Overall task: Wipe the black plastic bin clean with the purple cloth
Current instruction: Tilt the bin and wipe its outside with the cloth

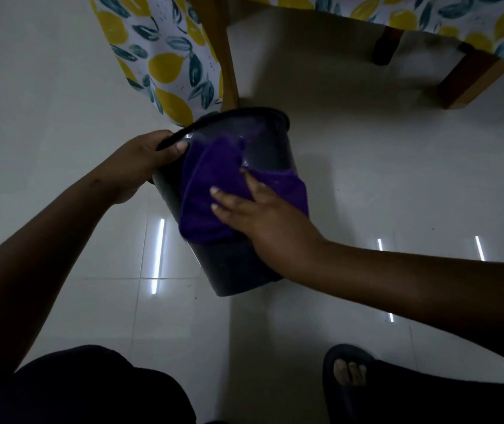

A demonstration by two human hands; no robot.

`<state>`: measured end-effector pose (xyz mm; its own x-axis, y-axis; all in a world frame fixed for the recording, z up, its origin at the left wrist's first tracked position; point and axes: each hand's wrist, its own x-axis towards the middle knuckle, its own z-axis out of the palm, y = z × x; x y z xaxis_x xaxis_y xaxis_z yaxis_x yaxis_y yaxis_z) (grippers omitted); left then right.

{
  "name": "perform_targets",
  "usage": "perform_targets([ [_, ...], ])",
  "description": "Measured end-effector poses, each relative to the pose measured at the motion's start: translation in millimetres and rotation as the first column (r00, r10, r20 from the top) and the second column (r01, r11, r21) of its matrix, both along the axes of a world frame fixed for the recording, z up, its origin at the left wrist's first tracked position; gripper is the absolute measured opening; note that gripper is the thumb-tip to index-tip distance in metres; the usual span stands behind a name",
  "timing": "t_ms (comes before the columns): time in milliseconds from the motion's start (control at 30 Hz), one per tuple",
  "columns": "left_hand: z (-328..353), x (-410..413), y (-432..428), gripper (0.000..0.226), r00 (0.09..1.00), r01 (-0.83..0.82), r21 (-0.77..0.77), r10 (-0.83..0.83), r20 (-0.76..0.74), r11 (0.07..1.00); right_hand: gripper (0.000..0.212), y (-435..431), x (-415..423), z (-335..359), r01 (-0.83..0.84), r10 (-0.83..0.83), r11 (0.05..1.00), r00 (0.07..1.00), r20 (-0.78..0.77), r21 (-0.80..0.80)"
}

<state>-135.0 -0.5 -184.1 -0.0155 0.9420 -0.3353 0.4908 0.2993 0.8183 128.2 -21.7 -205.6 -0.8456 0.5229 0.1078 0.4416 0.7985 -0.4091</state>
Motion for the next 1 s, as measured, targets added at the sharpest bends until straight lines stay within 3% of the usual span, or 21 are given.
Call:
perform_targets([
  [300,-15.1,-20.4,-7.5,0.046,0.997,-0.067,-0.009,0.068,0.042,0.998,0.038,18.9,-6.4,-8.0,-0.356,0.358,0.926,0.934,0.005,0.127],
  [433,-16.6,-17.4,-3.9,0.046,0.996,-0.072,0.011,0.071,0.055,0.997,0.047,42.6,4.2,-5.7,-0.156,0.152,0.987,0.985,-0.082,-0.035],
  [567,-20.1,-19.3,-3.9,0.052,0.996,-0.08,0.004,0.08,0.042,0.997,0.053,75.1,11.4,-8.9,0.044,-0.083,0.98,0.977,-0.195,-0.194],
  [667,-21.8,-16.0,-6.4,0.045,0.99,-0.13,0.028,0.127,0.068,0.991,0.048,85.7,22.2,-13.6,0.172,-0.279,0.909,0.928,-0.248,-0.38],
  [767,-24.0,-12.0,-9.0,0.034,0.979,-0.187,0.045,0.182,0.09,0.981,0.052,84.5,41.1,-22.7,0.259,-0.412,0.814,0.888,-0.204,-0.519],
  [833,-25.9,-10.3,-10.2,0.034,0.976,-0.205,0.05,0.2,0.091,0.977,0.051,73.3,48.5,-26.5,0.298,-0.446,0.799,0.876,-0.183,-0.522],
  [900,-26.8,-9.6,-10.4,0.032,0.971,-0.227,0.055,0.221,0.094,0.972,0.047,51.2,48.6,-26.5,0.307,-0.42,0.851,0.885,-0.2,-0.426],
  [1000,-27.9,-12.0,-10.7,0.03,0.969,-0.229,0.061,0.222,0.106,0.971,0.047,15.0,44.9,-20.5,0.142,-0.178,0.969,0.968,-0.174,-0.202],
])
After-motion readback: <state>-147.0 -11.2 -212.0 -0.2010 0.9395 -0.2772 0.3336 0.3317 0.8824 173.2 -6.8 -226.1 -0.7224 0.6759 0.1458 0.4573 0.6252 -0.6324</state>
